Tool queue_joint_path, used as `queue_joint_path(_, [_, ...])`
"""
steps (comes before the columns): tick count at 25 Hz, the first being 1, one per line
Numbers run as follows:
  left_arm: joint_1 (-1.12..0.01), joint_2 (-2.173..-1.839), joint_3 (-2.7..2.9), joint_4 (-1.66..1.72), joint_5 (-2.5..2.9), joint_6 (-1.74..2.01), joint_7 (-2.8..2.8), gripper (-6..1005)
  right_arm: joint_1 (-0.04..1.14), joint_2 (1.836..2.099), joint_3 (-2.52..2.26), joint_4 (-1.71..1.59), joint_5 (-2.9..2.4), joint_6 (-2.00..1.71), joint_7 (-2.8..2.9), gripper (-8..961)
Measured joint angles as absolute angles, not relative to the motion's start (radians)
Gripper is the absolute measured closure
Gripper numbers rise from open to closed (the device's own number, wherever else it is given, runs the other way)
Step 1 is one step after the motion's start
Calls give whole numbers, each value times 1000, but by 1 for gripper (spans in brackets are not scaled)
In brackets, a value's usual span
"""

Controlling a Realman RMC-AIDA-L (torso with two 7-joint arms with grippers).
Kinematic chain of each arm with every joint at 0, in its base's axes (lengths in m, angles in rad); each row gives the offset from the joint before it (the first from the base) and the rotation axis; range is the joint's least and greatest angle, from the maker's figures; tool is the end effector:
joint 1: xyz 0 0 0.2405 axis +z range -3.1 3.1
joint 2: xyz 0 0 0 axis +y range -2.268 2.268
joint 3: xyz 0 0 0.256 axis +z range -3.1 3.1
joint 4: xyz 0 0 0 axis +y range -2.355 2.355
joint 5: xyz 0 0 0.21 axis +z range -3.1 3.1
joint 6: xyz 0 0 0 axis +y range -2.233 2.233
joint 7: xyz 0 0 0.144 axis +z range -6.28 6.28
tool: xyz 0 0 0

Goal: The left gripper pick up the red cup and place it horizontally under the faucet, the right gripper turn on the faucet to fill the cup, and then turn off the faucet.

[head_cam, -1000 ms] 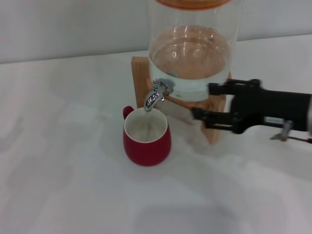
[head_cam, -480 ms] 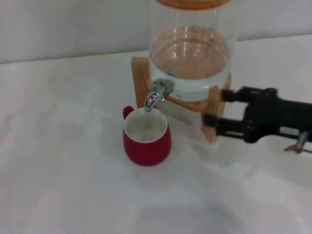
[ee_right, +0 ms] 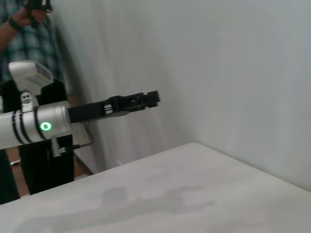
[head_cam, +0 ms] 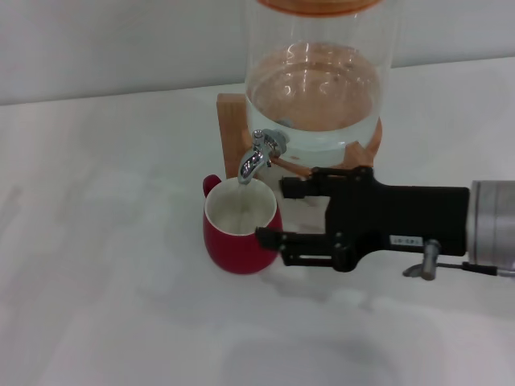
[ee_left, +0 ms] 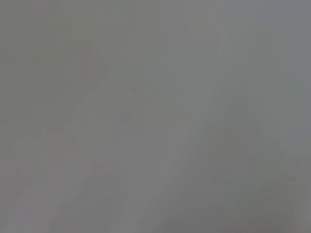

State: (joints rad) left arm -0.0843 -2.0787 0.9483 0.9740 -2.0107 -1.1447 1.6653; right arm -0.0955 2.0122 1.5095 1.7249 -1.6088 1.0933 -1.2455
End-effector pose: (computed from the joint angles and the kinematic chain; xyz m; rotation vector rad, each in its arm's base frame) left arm -0.3165 0.3035 0.1101 -1.7951 -0.8057 -1.0442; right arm 0.1605 0.2511 0.0167 -2.6273 0.4696 0.6715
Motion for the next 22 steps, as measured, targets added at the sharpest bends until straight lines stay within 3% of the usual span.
queue_joint_path(10, [-80,-2078,948,979,-2000,-1182,1630,136,-6,2013,1462,1650,-1605,1083,-1256,231])
queue_joint_path(22, [-77,-2079,948,988,-1998,-1179,1631,136,1,2012,1369,1648,-1617,921,-1248,231])
